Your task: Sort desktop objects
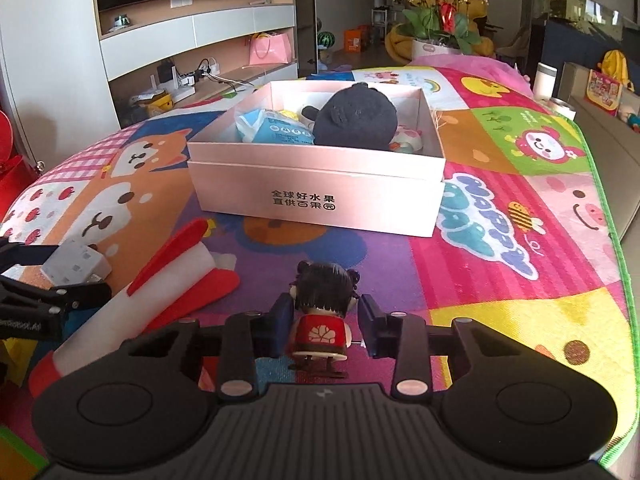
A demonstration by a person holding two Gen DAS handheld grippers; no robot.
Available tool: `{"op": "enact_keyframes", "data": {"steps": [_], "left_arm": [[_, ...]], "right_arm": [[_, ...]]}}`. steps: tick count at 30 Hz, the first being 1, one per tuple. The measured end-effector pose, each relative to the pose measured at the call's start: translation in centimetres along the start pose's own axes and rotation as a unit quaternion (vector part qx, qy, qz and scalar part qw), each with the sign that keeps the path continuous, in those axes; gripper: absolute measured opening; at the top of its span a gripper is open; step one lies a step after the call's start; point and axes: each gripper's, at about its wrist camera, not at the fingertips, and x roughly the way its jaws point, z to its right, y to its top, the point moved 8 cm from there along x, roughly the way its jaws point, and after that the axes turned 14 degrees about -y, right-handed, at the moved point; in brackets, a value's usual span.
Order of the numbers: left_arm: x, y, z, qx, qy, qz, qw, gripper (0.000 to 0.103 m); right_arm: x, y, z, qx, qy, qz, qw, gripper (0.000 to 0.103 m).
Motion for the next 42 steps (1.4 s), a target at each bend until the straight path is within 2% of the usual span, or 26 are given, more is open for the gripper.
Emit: {"op": "enact_keyframes", "data": {"steps": [5,8,13,16,20,24,28,30,35,39,42], "left_arm": [[-1.6,0.1,0.7,0.015,-0.009,0.019,0.9997,0.095],[-3.3,0.7,1.7,0.024,-0.021,0.039,0.9987,0.095],[-5.8,2.9,4.2,0.052,-0.041,0.079,0.9946,0.095],[-6.2,4.7,5.9,0.065,-0.066,0.093,0.9914,0.095],[-4.8,9.4,8.4,0.076,-0.090,0.120,0.9857,0.095],[-1.9,14.8,10.8,0.055,-0.102,0.148,0.9822,0.095],[1.8,18.8,12.9,0.039,-0.144,0.139,0.9790,0.100],[2.7,19.9,12.8,0.045,-0.136,0.139,0.9799,0.101],[2.2,19.2,8.2,0.010,-0.104,0.153,0.9827,0.101],[1.2,15.4,4.3,0.003,-0.077,0.139,0.9873,0.101],[0.6,12.1,2.7,0.008,-0.071,0.118,0.9905,0.102]], "right_arm": [[-2.3,0.3,1.4,0.015,0.005,0.010,1.000,0.034],[-4.1,0.5,2.5,0.031,0.005,0.019,0.999,0.031],[-7.4,1.6,4.2,0.048,-0.002,0.053,0.997,0.031],[-8.9,2.2,4.6,0.051,-0.001,0.070,0.996,0.031],[-10.3,3.3,4.9,0.047,-0.002,0.095,0.994,0.031],[-10.7,4.0,5.3,0.055,0.002,0.103,0.993,0.031],[-10.7,4.3,5.5,0.053,0.000,0.105,0.993,0.031],[-10.6,4.4,5.8,0.052,-0.005,0.105,0.993,0.031],[-10.6,5.4,6.8,0.055,-0.017,0.113,0.992,0.031],[-10.3,7.7,7.0,0.059,-0.013,0.125,0.990,0.031],[-9.8,11.3,5.9,0.047,0.009,0.140,0.989,0.031]]}}
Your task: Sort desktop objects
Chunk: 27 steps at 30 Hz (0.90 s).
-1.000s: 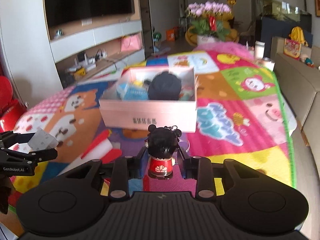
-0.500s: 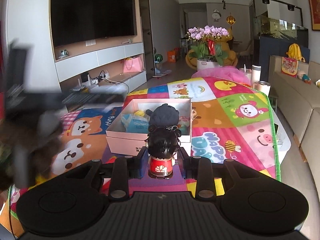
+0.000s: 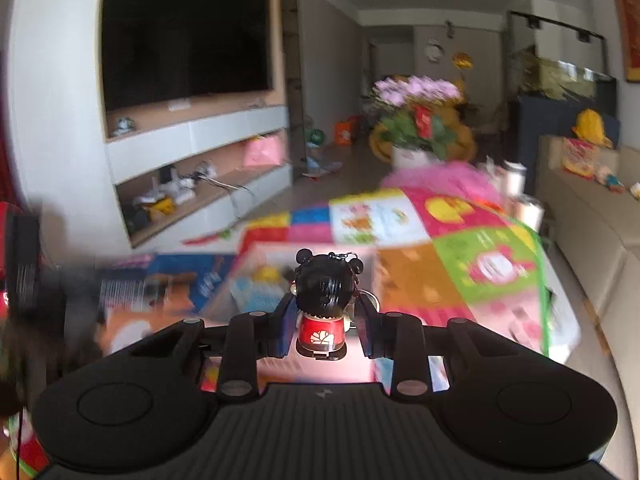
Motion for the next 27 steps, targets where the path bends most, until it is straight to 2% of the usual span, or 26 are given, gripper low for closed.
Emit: {"op": "enact_keyframes", "data": {"steps": [5,7,8,10,13,16,21,27], "left_arm": [[-2.0,-4.4,-2.3,-0.043,0.004,-0.024,0.9988,0.102],[-2.9,-5.7,-3.0,-0.062,0.007,-0.030,0.9976,0.102],[-3.4,-6.3,-3.3,-0.067,0.009,-0.033,0.9972,0.102],[-4.4,-7.6,-3.9,-0.073,0.013,-0.039,0.9965,0.102],[-5.0,-8.8,-4.2,-0.078,0.009,-0.048,0.9958,0.102],[-4.9,-9.1,-3.4,-0.075,-0.005,-0.050,0.9959,0.102],[-5.0,-8.7,-0.9,-0.057,-0.031,-0.044,0.9969,0.102],[-5.4,-9.4,1.9,-0.016,-0.046,-0.063,0.9968,0.102]], "right_arm": [[6.1,7.0,-3.6,0.024,0.047,-0.013,0.999,0.031],[9.0,9.3,-5.0,0.036,0.045,-0.007,0.998,0.041],[10.3,10.1,-5.6,0.037,0.032,-0.001,0.999,0.053],[11.8,10.5,-6.1,0.038,0.012,-0.001,0.999,0.056],[12.5,9.1,-6.1,0.050,0.018,-0.023,0.998,0.056],[11.5,6.8,-5.0,0.049,0.009,-0.033,0.998,0.062],[8.3,2.0,-2.7,0.030,-0.012,-0.046,0.998,0.073],[3.8,-3.5,-1.7,-0.019,-0.026,-0.039,0.999,0.085]]}}
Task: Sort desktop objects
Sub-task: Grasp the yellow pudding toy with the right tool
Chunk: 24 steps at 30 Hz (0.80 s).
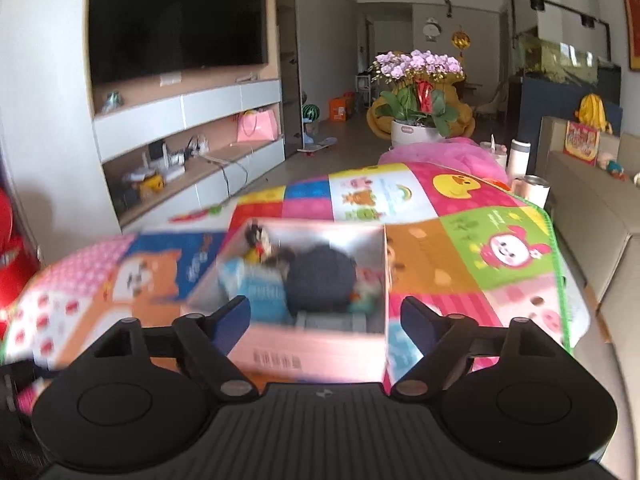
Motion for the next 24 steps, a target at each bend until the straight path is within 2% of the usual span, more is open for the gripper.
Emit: {"op": "enact_keyframes", "data": {"steps": [3,6,10,14,17,24], "left_arm": [[-0.1,-0.7,0.7,0.011,-0.001,-0.011,0.9999,0.102],[-0.2,-1.3,1.3,0.022,-0.005,-0.026,0.9994,0.102],[-0.1,-2.2,2.3,0.052,-0.014,-0.049,0.9974,0.102],[0.4,-2.8,2.0,0.077,0.021,-0.067,0.9945,0.102],[0.3,-3.0,1.5,0.075,0.037,-0.071,0.9939,0.103],[-0.3,-3.1,0.1,0.066,0.054,-0.069,0.9939,0.103]], "right_arm": [[-1.2,-3.1,-0.6,-0.018,0.013,-0.012,1.000,0.090],[-1.7,-6.2,-1.8,-0.027,0.031,-0.039,0.998,0.090],[-2.8,-9.2,-3.8,-0.049,0.057,-0.049,0.996,0.090],[-3.4,-10.8,-5.7,-0.038,0.118,-0.075,0.989,0.096],[-2.9,-12.2,-6.9,-0.050,0.117,-0.097,0.987,0.096],[-2.7,-13.8,-8.5,-0.088,0.113,-0.102,0.984,0.096]]}}
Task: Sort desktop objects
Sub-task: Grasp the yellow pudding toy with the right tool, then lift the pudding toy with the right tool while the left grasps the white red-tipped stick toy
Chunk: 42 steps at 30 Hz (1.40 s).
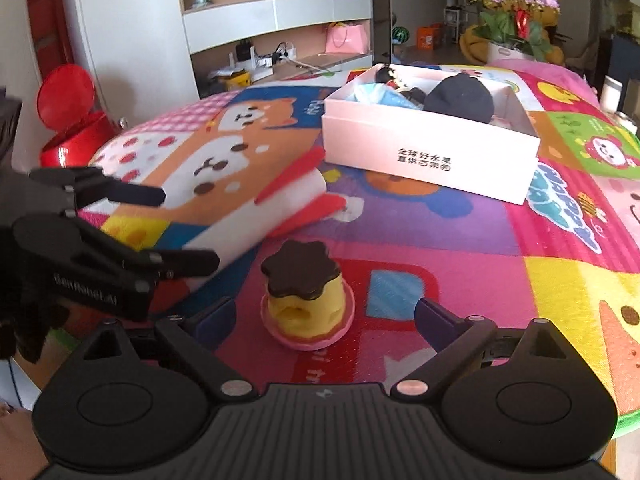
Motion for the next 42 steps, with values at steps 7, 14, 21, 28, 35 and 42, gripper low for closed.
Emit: {"op": "enact_keyframes", "data": {"steps": [7,14,21,28,35,42], "left_arm": [[-0.6,-0.6,0.6,-0.011,-0.037,-0.003,0.9993,0.103],[-1.0,-1.7,2.5,-0.019,-0.066,-0.007,0.9976,0.103],[-0.4,-1.8,2.5,-0.020,-0.054,-0.013,0.9983,0.083],[1.4,-0.3,2.3,-0.012,-0.049,0.001,0.9987,0.054],[3.7,1.7,1.8,-0.002,-0.025,0.017,0.9995,0.039],[3.2,1.6,-0.3,-0.021,-0.002,0.019,0.9996,0.049]], "right_arm": [[1.1,0.2,0.3,-0.049,-0.074,0.023,0.996,0.096],[3.3,1.2,5.8,0.034,-0.180,0.015,0.983,0.101],[4.2,0.6,7.2,0.092,-0.162,0.000,0.983,0.103],[4.2,0.4,7.2,0.103,-0.157,-0.001,0.982,0.103],[4.2,0.4,7.2,0.105,-0.156,0.000,0.982,0.103],[4.2,0.4,7.2,0.104,-0.152,-0.001,0.983,0.103]]}}
